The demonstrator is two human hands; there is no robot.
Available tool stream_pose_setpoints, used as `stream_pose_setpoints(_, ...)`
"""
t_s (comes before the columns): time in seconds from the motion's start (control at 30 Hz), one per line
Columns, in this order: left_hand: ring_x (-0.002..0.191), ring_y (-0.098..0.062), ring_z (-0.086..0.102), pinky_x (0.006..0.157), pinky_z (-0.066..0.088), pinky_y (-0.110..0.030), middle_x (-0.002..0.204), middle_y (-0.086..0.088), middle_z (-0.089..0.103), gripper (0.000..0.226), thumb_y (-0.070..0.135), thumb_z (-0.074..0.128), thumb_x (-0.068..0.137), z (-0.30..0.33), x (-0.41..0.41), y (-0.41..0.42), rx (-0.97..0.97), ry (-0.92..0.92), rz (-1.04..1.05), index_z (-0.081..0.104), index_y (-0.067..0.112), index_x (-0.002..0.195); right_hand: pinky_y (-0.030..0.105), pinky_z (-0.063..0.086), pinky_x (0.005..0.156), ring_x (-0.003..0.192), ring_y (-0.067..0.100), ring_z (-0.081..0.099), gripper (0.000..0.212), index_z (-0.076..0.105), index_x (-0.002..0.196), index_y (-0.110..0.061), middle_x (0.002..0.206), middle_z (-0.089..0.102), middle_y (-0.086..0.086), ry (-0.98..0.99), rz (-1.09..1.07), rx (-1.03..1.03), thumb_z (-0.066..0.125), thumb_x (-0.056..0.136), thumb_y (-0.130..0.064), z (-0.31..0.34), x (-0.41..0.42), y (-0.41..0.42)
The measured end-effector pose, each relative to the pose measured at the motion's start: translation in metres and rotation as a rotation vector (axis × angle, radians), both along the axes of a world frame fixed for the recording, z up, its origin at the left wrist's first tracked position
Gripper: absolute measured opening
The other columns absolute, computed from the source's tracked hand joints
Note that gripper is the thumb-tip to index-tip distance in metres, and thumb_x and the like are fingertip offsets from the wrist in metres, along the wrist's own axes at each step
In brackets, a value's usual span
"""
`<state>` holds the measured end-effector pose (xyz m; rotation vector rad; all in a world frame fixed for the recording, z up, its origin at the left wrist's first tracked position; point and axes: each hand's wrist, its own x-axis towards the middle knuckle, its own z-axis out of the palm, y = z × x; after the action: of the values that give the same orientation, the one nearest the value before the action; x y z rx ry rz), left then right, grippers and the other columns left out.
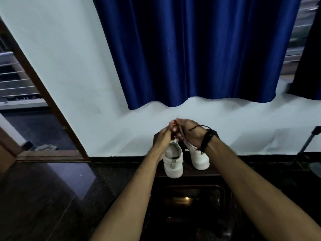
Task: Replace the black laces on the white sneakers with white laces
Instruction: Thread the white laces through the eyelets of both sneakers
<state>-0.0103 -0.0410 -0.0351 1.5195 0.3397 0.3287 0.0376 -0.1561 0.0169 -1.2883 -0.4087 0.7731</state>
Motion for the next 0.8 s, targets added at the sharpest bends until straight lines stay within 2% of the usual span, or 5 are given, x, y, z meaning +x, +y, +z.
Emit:
stream_pose_setpoints(0.13,0.066,-0.014,0.060,0.074,0.049,-0.032,0.075,-0.002,0.058,0.039,0.048,0.039,0.102,0.030,-0.022,-0.005,-0.261,0.041,-0.302,0.063,0.017,0.102,0.026,0.027,0.052,0.049,0.011,0.037,0.024,0.054,0.110,-0.013,0.066,0.049,-0.003,0.034,-0.110,0.070,0.032,0.104,-0.021,0.018,0.004,0.001)
stream_pose_setpoints(0.3,0.047,-0.007,0.024,0.046,0.023,-0.020,0.057,0.004,0.029,0.023,0.028,0.058,0.098,0.026,-0.049,0.029,-0.050,0.178,-0.268,0.068,0.012,0.084,0.019,0.025,0.044,0.046,0.008,0.033,0.026,0.055,0.104,-0.014,0.070,0.049,-0.001,-0.018,-0.193,0.033,0.030,0.105,-0.019,0.000,0.014,-0.002)
stream_pose_setpoints(0.53,0.049,-0.008,0.023,0.045,0.019,-0.021,0.057,0.004,0.035,0.029,0.035,0.069,0.090,0.016,-0.070,0.060,0.393,0.398,-0.119,0.074,0.007,0.087,0.020,0.035,0.044,0.047,0.011,0.044,0.024,0.062,0.098,-0.009,0.069,0.054,0.005,-0.177,-0.164,-0.186,0.039,0.102,-0.015,-0.018,0.018,-0.016)
stream_pose_setpoints(0.7,0.054,-0.009,0.039,0.056,0.034,-0.022,0.055,0.002,0.051,0.031,0.036,0.082,0.077,0.004,-0.049,0.053,0.420,0.231,0.092,0.075,0.006,0.073,0.040,0.038,0.097,0.120,0.031,0.044,0.044,0.060,0.113,-0.012,0.121,0.054,0.012,-1.116,-0.126,-1.365,0.060,0.083,-0.044,-0.022,0.013,-0.019)
stream_pose_setpoints(0.8,0.061,-0.008,0.051,0.061,0.042,-0.022,0.062,-0.002,0.063,0.026,0.036,0.087,0.070,0.001,-0.030,0.044,0.422,0.218,0.078,0.073,0.015,0.062,0.035,0.039,0.101,0.122,0.028,0.044,0.056,0.048,0.128,-0.011,0.129,0.050,0.011,-1.098,-0.014,-0.825,0.070,0.080,-0.029,-0.016,0.006,0.001)
